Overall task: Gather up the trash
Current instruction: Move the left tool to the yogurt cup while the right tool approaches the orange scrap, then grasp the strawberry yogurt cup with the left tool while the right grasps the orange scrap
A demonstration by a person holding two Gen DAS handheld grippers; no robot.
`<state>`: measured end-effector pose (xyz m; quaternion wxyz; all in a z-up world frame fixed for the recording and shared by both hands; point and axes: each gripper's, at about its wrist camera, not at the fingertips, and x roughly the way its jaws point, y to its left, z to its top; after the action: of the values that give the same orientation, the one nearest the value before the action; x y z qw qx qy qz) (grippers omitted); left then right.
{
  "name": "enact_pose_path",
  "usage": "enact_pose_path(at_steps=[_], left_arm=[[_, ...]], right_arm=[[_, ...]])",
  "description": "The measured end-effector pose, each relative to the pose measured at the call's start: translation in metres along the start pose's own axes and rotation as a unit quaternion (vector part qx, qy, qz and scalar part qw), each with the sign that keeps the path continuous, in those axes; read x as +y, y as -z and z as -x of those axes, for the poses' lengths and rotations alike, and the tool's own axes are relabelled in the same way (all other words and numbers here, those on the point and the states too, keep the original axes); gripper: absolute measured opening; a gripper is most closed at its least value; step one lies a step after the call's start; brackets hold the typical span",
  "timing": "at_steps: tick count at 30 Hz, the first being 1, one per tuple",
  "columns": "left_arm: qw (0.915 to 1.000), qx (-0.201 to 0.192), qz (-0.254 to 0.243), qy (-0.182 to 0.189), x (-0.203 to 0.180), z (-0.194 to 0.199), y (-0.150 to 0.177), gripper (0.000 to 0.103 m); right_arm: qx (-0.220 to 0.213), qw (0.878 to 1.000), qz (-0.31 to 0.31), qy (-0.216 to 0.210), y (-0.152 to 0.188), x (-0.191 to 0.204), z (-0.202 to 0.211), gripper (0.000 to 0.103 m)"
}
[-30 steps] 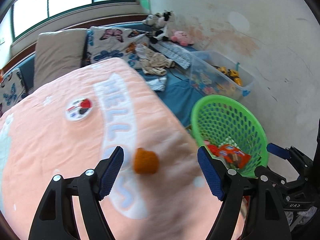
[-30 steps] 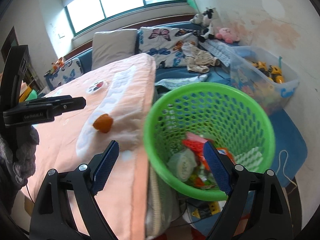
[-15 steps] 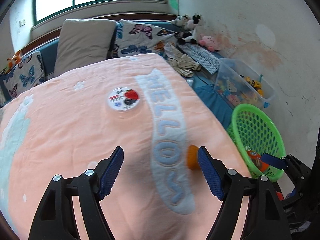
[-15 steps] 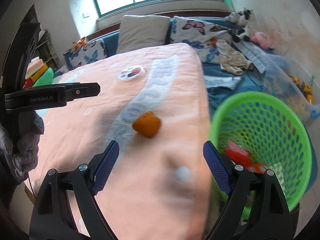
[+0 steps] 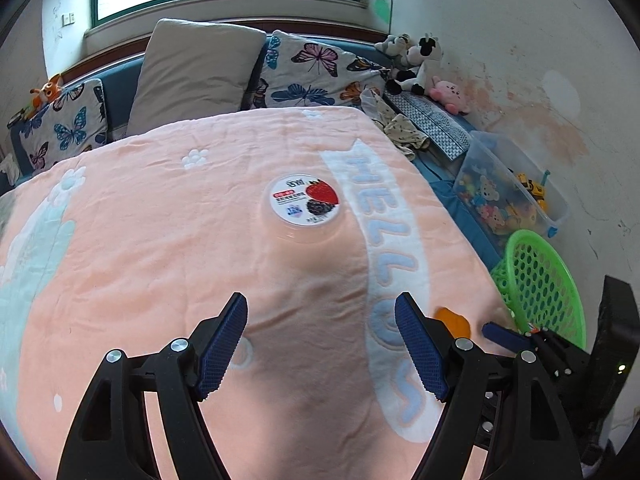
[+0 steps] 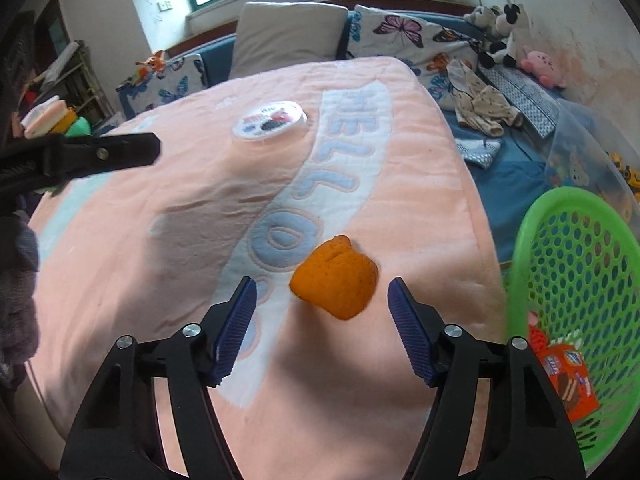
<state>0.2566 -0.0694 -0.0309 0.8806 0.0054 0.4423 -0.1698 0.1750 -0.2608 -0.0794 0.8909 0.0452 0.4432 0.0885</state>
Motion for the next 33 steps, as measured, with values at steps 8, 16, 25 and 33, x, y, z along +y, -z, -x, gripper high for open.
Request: enact_pose_path(at_steps=[8,16,25,33], left_arm=[[0.9998,0.005,0.012,-0.013,0.01,-0.029,-0.017,0.081],[0.999,0.006,0.026,-0.036,0.013,-0.066,-0.042,0.085],[0.9975,0.006,0.028,-0.064,0.001,-0.102,-0.069,0.091],[0.9953,0.015,0.046,-0.083,0.003,-0.132,-0.085,0.092]], right_arm=[[0.011,1.0,0.003,0.029,-0.002,0.001,-0.021,0.051],[0.006,1.0,-0.005,0.012,-0.001,-0.007,-0.016,0.044],[-0.008,1.0,-0.003,-0.009,0.005,-0.02,0.007,0.044],[-0.01,1.0,-0.014,-0.022,0.011,-0.031,0.017,0.044]])
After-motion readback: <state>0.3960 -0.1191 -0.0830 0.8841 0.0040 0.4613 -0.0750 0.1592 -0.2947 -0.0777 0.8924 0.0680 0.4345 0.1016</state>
